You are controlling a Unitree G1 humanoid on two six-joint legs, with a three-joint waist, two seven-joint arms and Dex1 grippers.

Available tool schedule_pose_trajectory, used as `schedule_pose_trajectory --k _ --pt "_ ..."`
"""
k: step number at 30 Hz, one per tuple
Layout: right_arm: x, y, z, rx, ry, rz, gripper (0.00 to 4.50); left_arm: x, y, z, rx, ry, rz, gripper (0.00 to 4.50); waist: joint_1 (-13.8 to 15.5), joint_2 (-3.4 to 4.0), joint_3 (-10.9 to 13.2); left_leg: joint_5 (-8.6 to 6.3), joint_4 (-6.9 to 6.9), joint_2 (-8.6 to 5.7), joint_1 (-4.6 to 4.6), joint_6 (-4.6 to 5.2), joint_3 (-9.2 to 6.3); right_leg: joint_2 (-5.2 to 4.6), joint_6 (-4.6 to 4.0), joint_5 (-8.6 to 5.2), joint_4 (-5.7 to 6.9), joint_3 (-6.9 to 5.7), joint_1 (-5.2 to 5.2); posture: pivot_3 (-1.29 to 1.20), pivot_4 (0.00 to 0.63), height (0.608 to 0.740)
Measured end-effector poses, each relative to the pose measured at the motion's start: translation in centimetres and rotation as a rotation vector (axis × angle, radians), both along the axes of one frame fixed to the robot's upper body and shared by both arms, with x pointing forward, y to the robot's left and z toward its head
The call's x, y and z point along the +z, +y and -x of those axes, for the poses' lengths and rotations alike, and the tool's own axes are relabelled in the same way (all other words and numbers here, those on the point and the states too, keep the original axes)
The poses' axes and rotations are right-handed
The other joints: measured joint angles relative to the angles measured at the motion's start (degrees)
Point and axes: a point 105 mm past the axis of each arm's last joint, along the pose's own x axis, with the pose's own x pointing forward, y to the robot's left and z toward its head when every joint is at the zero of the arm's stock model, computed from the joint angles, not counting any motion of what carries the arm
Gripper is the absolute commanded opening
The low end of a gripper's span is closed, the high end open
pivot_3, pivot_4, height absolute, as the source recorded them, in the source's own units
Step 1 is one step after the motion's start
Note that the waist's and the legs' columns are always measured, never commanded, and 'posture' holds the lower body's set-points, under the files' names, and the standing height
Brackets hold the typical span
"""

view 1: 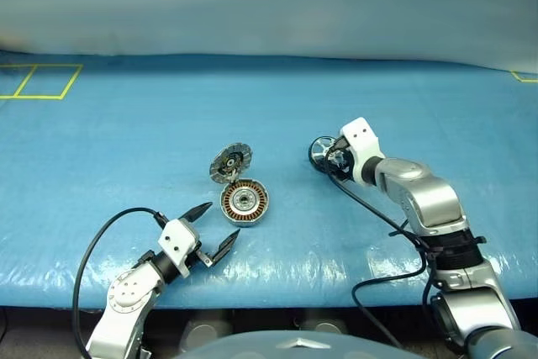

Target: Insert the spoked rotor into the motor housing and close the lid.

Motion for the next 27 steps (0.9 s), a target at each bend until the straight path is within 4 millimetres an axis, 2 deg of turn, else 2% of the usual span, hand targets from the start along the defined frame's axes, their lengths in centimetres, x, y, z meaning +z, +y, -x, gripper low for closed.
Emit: schedule_pose_trajectory --k 6,9,12,14,19,23,27 --pt "-0.3 -0.2 -0.5 0.014 0.012 0.009 3.49 -0.1 0.0 0.1 0.004 0.003 0.0 4.5 0.0 0.0 0.0 0.0 0.0 0.0 0.0 0.0 0.0 0.0 0.0 0.01 0.0 0.0 0.01 0.0 0.15 0.74" --pt "-0.5 -0.3 -0.6 0.023 0.023 0.005 2.86 -0.1 0.1 0.1 0.008 0.003 0.0 4.5 0.0 0.0 0.0 0.0 0.01 0.0 0.0 0.0 0.01 0.0 0.0 0.01 0.0 0.01 0.01 0.0 0.15 0.74" --pt "-0.2 0.0 -0.7 0.041 0.025 -0.003 1.88 -0.1 0.1 0.0 0.013 0.002 0.001 4.5 0.0 0.0 0.0 0.0 0.02 0.0 0.01 0.0 -0.01 0.01 0.01 0.01 0.01 0.0 0.03 0.0 0.15 0.74" --pt "0.2 0.0 -0.9 0.046 0.017 -0.006 1.39 -0.1 0.1 0.0 0.016 0.002 0.001 4.5 -0.1 -0.04 0.0 0.0 0.03 0.01 0.07 0.0 0.0 0.01 0.0 0.01 0.0 0.01 0.09 0.0 0.15 0.74" --pt "0.3 0.1 -0.6 0.048 0.01 -0.002 1.34 -0.2 0.2 0.1 0.024 0.006 0.002 4.5 0.0 -0.06 0.0 0.0 0.1 0.02 0.08 0.0 -0.03 0.02 -0.17 -0.08 0.02 0.01 0.11 0.0 0.15 0.74" --pt "1.1 0.7 0.8 0.097 -0.021 0.048 1.33 -0.2 0.2 0.1 0.025 0.007 0.001 4.5 0.1 0.02 0.0 -0.01 0.08 0.0 -0.06 0.02 -0.03 0.0 0.03 0.04 0.01 0.02 -0.04 0.0 0.15 0.74" --pt "3.1 3.4 3.0 0.266 -0.087 0.083 1.33 -0.2 0.2 0.1 0.023 0.007 0.0 4.5 0.1 0.05 0.0 -0.03 0.05 0.01 -0.1 0.04 -0.08 0.0 0.03 0.03 0.0 0.0 -0.07 0.0 0.15 0.74"
